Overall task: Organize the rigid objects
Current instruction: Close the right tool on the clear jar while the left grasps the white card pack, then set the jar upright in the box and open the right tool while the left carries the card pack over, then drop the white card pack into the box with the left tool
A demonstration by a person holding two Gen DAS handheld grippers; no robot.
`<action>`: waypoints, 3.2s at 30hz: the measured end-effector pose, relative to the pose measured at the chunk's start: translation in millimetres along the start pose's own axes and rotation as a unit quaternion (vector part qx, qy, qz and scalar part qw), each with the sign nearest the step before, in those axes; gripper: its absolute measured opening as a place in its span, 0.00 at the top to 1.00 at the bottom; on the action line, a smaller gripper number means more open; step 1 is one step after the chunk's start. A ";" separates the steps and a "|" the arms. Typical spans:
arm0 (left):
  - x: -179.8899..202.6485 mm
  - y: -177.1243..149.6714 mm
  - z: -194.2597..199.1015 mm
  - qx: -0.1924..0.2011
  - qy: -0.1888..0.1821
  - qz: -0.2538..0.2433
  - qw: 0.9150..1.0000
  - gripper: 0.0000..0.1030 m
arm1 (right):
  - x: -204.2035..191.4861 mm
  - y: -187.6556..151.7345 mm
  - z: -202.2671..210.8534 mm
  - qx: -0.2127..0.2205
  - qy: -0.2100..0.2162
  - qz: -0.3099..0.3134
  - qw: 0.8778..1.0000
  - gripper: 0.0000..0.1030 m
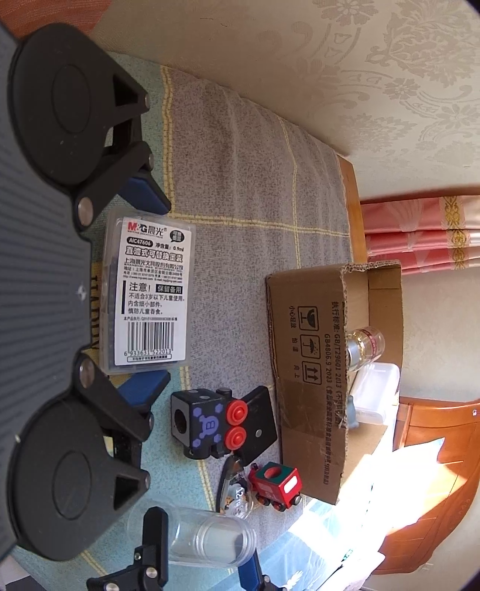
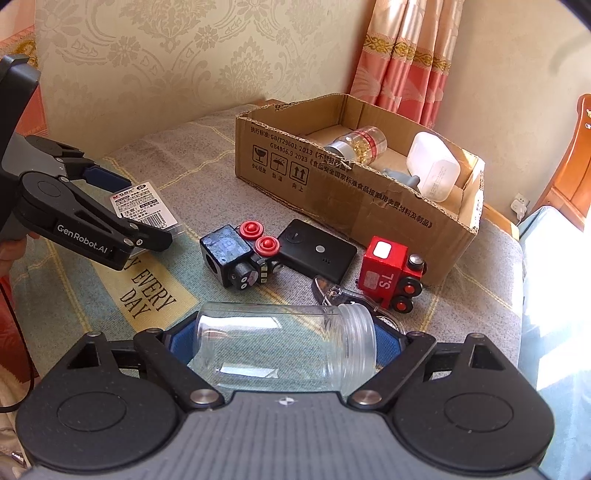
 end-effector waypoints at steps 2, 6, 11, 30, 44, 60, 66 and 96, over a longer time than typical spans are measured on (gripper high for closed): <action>1.1 3.6 3.6 0.002 -0.001 -0.001 1.000 0.13 | 4.0 4.6 5.1 0.006 0.001 -0.002 1.000 0.10; 4.6 12.2 12.1 0.010 -0.008 0.000 1.000 0.13 | 18.6 18.6 16.5 0.023 -0.005 -0.005 1.000 0.10; 6.8 24.4 19.9 0.025 -0.010 0.003 1.000 0.13 | 51.0 45.5 24.0 0.049 -0.033 0.000 0.998 0.10; 13.8 58.9 31.4 0.065 -0.001 0.001 0.998 0.13 | 172.0 135.8 -55.1 0.037 -0.105 -0.094 0.989 0.00; 23.8 106.2 20.0 0.090 -0.004 -0.003 0.996 0.13 | 149.1 101.1 -28.3 0.043 -0.059 -0.156 0.985 0.00; 54.5 202.9 -79.9 0.046 -0.011 0.000 0.999 0.13 | 107.4 57.2 9.2 0.054 -0.096 -0.178 0.978 0.00; 54.9 229.9 -122.2 0.032 0.009 0.015 0.999 0.12 | 107.9 49.5 10.7 0.053 -0.103 -0.184 0.976 0.00; 60.4 98.7 -13.6 0.043 -0.009 -0.020 0.999 0.00 | 68.4 -19.3 19.8 0.004 -0.117 -0.206 0.971 0.00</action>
Point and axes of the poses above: each gripper's, at about its wrist camera, not at the fingertips, and z roughly against the way its jaws point, x to its right, y to its top, the point moved 8 cm from there along -z, roughly the way its jaws point, and after that the axes turned 9 degrees about z, right-handed, at the moved point
